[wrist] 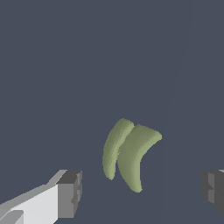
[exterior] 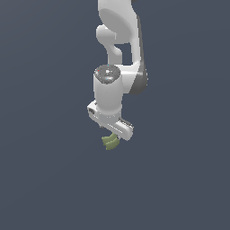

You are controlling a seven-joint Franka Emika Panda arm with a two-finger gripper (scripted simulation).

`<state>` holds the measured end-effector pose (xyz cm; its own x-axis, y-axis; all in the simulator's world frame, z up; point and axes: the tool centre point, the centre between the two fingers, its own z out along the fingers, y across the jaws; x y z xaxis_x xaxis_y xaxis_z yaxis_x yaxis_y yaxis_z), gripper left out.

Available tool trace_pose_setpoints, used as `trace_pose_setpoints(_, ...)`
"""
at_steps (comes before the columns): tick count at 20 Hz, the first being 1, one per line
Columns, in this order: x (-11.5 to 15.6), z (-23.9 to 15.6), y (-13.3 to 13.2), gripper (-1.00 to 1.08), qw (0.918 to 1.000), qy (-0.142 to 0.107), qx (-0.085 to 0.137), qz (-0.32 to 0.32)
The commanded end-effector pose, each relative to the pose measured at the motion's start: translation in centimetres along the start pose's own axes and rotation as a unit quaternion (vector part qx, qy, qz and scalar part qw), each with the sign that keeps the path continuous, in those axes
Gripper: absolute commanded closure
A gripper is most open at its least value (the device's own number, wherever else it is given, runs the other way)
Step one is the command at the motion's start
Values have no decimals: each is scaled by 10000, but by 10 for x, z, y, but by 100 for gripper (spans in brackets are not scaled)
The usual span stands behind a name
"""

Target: Pick up the object and move it to a goal position.

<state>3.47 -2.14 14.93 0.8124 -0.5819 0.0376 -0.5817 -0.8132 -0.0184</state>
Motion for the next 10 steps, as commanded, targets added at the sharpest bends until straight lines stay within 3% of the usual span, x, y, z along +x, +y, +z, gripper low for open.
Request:
trace_pose_setpoints(1, -1, 8, 0, -92, 9993, -37, -16, 360)
trace_pose_setpoints(10, -4, 31, 0, -92, 9898, -131, -84, 1413)
